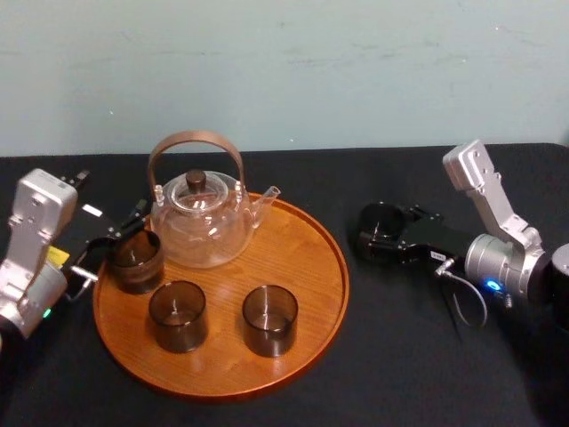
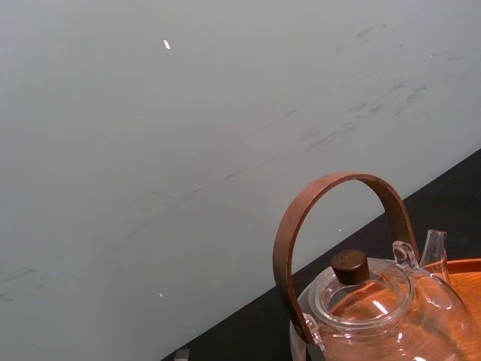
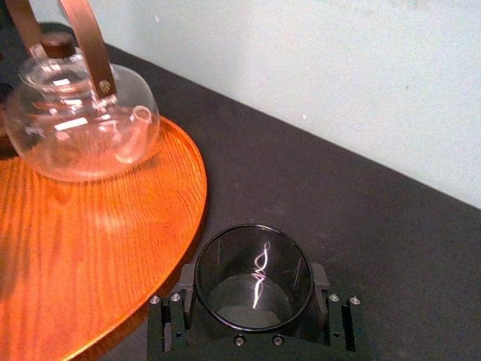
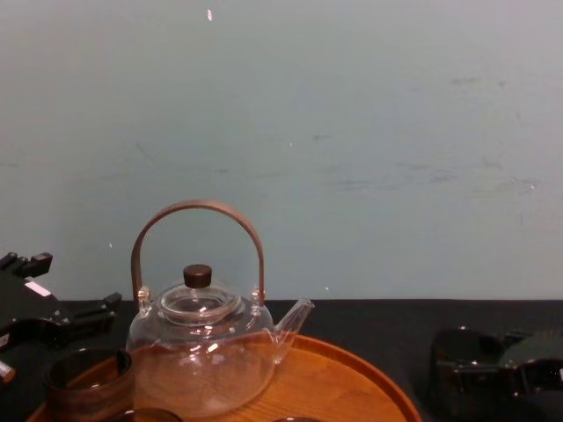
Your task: Pick up the glass from the table and place it on the tray.
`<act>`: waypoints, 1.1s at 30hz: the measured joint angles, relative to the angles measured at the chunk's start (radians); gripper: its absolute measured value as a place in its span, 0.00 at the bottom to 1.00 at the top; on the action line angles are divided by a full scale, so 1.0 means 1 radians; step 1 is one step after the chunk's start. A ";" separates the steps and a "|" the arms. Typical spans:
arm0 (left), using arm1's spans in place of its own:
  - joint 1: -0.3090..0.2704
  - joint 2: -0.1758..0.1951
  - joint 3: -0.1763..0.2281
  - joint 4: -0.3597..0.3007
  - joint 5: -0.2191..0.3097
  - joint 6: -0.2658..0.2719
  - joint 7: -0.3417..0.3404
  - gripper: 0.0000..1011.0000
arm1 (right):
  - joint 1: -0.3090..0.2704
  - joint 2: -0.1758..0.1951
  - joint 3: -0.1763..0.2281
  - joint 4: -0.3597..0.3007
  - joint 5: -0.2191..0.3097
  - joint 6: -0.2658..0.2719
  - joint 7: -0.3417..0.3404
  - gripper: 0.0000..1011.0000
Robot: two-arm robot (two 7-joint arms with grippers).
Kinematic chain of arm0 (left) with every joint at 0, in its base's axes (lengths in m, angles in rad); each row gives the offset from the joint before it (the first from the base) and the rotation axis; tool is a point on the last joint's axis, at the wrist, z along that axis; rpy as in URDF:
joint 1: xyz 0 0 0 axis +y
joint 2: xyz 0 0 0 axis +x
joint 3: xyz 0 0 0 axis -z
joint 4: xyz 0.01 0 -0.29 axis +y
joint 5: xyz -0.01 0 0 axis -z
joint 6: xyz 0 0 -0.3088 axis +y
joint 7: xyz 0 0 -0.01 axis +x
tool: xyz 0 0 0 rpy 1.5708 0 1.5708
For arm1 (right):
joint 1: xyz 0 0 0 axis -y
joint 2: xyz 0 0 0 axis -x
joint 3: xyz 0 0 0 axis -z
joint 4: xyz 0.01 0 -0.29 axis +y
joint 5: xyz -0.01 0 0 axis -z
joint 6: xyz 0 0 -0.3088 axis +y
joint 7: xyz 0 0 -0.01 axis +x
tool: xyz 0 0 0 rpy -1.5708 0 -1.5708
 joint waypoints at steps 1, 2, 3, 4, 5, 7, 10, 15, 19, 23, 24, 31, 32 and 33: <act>0.000 0.000 0.000 0.000 0.000 0.000 0.000 0.99 | -0.007 0.006 0.006 -0.015 0.007 0.001 0.005 0.89; 0.000 0.000 0.000 0.000 0.000 0.000 0.000 0.99 | -0.010 0.009 0.010 -0.024 0.010 0.003 0.007 0.89; 0.000 0.000 0.000 0.000 0.000 0.000 0.000 0.99 | -0.012 0.012 0.013 -0.033 0.014 0.006 0.009 0.89; 0.000 0.000 0.000 0.000 0.000 0.000 0.000 0.99 | -0.015 0.015 0.015 -0.041 0.017 0.007 0.011 0.89; 0.000 0.000 0.000 0.000 0.000 0.000 0.000 0.99 | -0.018 0.018 0.018 -0.050 0.021 0.010 0.012 0.89; 0.000 0.000 0.000 0.000 0.000 0.000 0.000 0.99 | -0.026 0.030 0.028 -0.083 0.031 0.019 0.013 0.89; 0.000 0.000 0.000 0.000 0.000 0.000 0.000 0.99 | -0.038 0.050 0.040 -0.133 0.044 0.029 0.014 0.89; 0.000 0.000 0.000 0.000 0.000 0.000 0.000 0.99 | -0.048 0.085 0.049 -0.210 0.058 0.039 0.023 0.89; 0.000 0.000 0.000 0.000 0.000 0.000 0.000 0.99 | -0.043 0.099 0.044 -0.238 0.063 0.038 0.034 0.89; 0.000 0.000 0.000 0.000 0.000 0.000 0.000 0.99 | -0.025 0.097 0.022 -0.244 0.062 0.032 0.048 0.89; 0.000 0.000 0.000 0.000 0.000 0.000 0.000 0.99 | -0.025 0.097 0.022 -0.244 0.062 0.032 0.048 0.89; 0.000 0.000 0.000 0.000 0.000 0.000 0.000 0.99 | 0.013 0.062 -0.030 -0.210 0.060 0.000 0.079 0.89; 0.000 0.000 0.000 0.000 0.000 0.000 0.000 0.99 | 0.016 0.057 -0.035 -0.207 0.060 -0.004 0.083 0.89; 0.000 0.000 0.000 0.000 0.000 0.000 0.000 0.99 | 0.019 0.054 -0.039 -0.204 0.060 -0.007 0.085 0.89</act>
